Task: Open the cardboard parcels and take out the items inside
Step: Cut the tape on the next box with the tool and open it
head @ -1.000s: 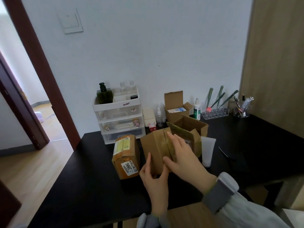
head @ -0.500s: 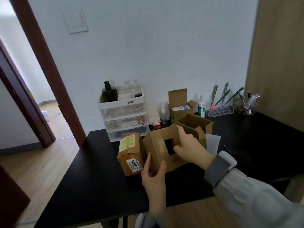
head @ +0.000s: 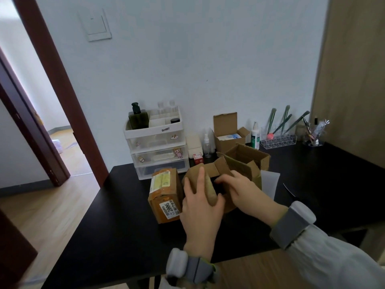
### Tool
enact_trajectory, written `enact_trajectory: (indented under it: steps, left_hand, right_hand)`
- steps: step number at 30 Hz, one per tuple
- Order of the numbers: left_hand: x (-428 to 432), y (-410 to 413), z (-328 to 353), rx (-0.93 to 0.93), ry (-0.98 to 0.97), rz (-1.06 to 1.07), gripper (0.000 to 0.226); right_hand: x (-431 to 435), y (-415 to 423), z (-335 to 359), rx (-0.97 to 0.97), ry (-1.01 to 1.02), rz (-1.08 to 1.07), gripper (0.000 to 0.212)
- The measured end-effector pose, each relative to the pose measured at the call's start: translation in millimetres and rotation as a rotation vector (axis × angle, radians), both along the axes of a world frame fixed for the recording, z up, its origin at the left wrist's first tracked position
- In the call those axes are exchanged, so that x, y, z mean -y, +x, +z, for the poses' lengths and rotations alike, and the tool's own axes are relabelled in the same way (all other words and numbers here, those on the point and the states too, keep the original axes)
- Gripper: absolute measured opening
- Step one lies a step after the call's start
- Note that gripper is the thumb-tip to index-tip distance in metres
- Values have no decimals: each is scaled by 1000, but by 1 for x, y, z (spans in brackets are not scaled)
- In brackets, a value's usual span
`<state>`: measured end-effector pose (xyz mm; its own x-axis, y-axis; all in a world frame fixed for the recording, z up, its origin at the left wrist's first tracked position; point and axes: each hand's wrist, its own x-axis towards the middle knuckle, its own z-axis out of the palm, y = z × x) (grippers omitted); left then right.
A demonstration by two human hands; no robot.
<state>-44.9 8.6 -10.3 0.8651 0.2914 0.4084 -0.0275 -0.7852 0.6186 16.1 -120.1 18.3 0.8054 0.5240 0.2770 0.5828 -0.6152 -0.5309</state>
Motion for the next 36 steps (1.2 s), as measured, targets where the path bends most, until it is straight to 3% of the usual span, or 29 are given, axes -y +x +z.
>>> enact_trajectory:
  steps: [4, 7, 11, 14, 18, 22, 26, 30, 34, 36]
  left_hand:
    - [-8, -2, 6, 54, -32, 28, 77]
    - [-15, -5, 7, 68, -54, 39, 78]
    - [-32, -11, 11, -150, -118, 0, 41]
    - [-38, -15, 16, -265, -248, -64, 48]
    - [-30, -14, 15, -2, -303, 14, 60]
    - [-9, -14, 8, 438, -72, 84, 54]
    - [2, -10, -12, 660, 194, -25, 59]
    - [1, -10, -22, 711, 112, -10, 64]
    - [-7, -9, -12, 584, -128, 43, 58]
    - [-10, -7, -8, 543, -174, 45, 54]
  right_hand:
    - [1, -2, 1, -121, -61, 30, 33]
    - [3, -6, 9, -202, 35, 97, 35]
    - [0, -12, 10, -209, 85, 115, 41]
    - [-2, -15, 6, -178, 93, 85, 40]
    - [-4, -12, -8, -118, 97, 4, 26]
    - [-8, -9, -23, -107, 281, -68, 49]
    - [-23, -6, -35, -123, 429, -59, 67]
    - [-30, 0, -39, -111, 500, -73, 67]
    - [-34, 4, -44, -146, 437, -88, 73]
    - [-34, 5, -46, -156, 421, -117, 62]
